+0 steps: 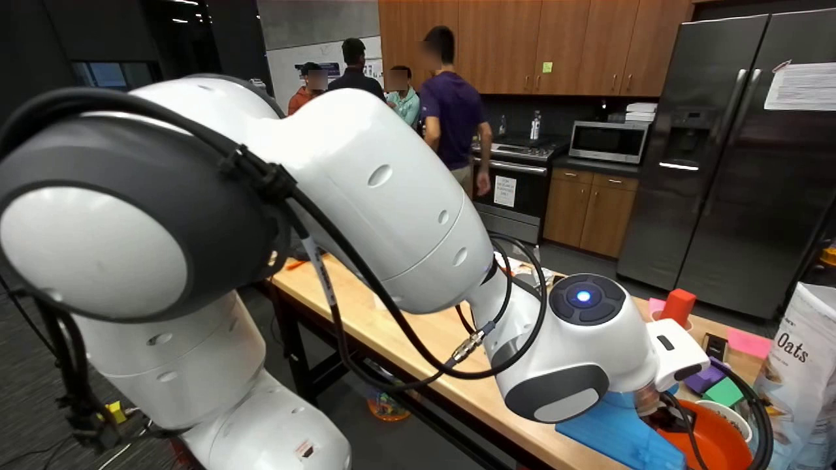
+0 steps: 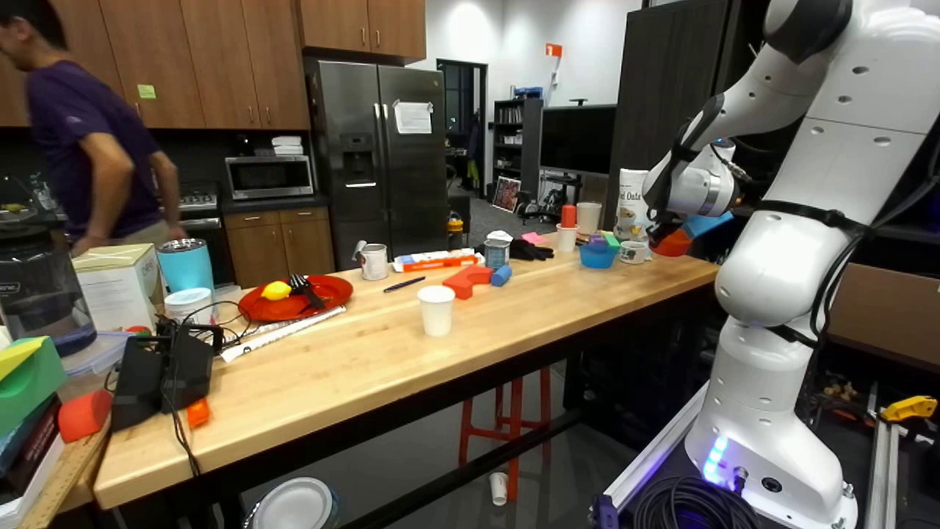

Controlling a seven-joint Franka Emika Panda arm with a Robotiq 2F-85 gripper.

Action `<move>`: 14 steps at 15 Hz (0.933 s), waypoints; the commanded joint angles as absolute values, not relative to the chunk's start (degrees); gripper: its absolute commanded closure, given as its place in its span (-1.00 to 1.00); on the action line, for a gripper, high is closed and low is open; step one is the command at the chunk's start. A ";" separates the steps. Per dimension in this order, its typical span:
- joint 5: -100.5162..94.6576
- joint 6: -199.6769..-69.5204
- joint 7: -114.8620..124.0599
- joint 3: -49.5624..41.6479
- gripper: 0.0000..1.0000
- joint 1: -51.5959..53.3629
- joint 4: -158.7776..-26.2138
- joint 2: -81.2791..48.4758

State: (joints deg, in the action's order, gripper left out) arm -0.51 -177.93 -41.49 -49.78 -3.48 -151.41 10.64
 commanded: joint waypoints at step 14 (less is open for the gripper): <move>-4.84 -186.70 -50.97 -47.42 0.97 12.44 -153.56 13.94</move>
State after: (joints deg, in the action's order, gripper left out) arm -4.45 -184.68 -49.20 -45.19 11.11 -151.24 11.43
